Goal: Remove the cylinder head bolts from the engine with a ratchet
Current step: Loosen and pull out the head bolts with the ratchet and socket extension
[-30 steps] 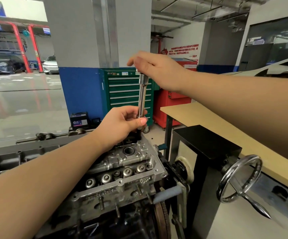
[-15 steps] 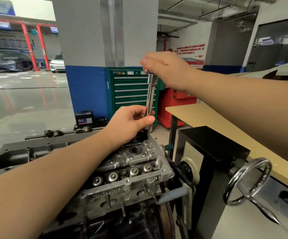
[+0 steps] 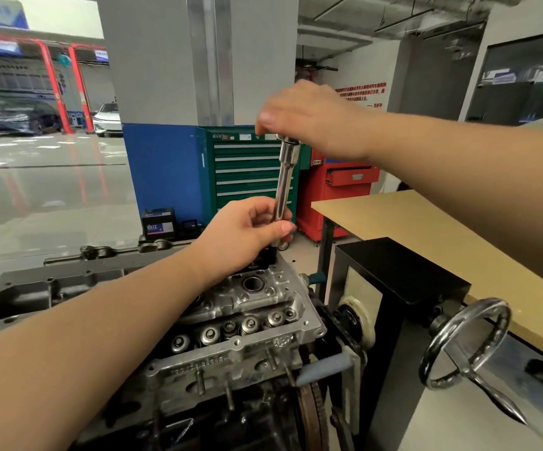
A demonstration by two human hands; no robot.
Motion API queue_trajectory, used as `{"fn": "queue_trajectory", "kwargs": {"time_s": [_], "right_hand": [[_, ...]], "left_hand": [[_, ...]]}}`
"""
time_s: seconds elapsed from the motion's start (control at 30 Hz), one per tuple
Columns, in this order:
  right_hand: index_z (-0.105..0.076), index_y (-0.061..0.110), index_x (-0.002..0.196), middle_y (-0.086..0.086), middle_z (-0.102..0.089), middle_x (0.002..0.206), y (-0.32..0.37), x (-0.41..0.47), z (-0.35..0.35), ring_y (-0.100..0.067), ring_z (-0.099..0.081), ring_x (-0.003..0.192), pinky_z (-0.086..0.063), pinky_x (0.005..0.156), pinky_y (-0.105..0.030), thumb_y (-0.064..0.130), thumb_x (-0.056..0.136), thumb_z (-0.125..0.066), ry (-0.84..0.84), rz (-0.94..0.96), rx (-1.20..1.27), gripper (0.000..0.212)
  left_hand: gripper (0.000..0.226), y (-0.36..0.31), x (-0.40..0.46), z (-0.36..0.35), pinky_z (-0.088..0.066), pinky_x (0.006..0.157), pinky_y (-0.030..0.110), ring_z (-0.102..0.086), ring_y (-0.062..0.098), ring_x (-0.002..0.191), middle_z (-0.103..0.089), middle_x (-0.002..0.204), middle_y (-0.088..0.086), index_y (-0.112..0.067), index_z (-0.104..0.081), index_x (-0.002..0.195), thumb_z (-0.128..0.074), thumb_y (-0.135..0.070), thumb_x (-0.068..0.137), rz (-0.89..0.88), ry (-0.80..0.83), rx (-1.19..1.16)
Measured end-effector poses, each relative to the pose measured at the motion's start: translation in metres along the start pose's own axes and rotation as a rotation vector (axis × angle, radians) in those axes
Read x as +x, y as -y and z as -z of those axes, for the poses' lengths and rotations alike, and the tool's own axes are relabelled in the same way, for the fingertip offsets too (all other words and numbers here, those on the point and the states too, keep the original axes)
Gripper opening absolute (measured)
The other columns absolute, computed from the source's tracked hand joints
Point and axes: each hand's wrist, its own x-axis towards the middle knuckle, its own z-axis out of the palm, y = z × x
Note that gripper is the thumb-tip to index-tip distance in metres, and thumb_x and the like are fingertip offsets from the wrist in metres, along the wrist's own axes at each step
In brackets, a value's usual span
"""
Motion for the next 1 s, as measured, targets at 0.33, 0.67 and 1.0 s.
{"fn": "queue_trajectory", "kwargs": {"time_s": [0.33,0.67,1.0], "right_hand": [[-0.069,0.007,0.088,-0.001,-0.066,0.078,0.025,0.0,-0.033,-0.019,-0.063,0.084,-0.046,0.087,-0.036,0.044,0.1,-0.06,-0.33,-0.223,0.507,0.041],[-0.055,0.011,0.057,0.002,-0.049,0.05,0.04,0.026,-0.024,-0.018,-0.055,0.059,-0.039,0.061,-0.039,0.054,0.103,-0.042,-0.336,-0.237,0.247,0.064],[-0.071,0.005,0.087,-0.013,-0.067,0.079,0.012,0.007,-0.024,-0.025,-0.06,0.077,-0.047,0.077,-0.044,0.059,0.096,-0.044,-0.318,0.046,0.305,0.062]], "left_hand": [[0.013,0.005,0.0,0.004,-0.059,0.1,0.043,-0.075,0.031,0.104,-0.078,0.106,0.014,-0.005,-0.068,0.115,-0.064,-0.008,0.103,0.039,0.007,-0.093],[0.019,0.005,-0.004,0.004,-0.06,0.096,0.032,-0.076,0.023,0.103,-0.078,0.112,0.01,-0.01,-0.068,0.121,-0.064,-0.009,0.102,0.036,0.01,-0.137],[0.015,0.006,0.001,0.01,-0.058,0.098,0.053,-0.077,0.034,0.098,-0.075,0.105,0.023,-0.003,-0.067,0.112,-0.069,-0.002,0.098,0.036,0.024,-0.102]]}}
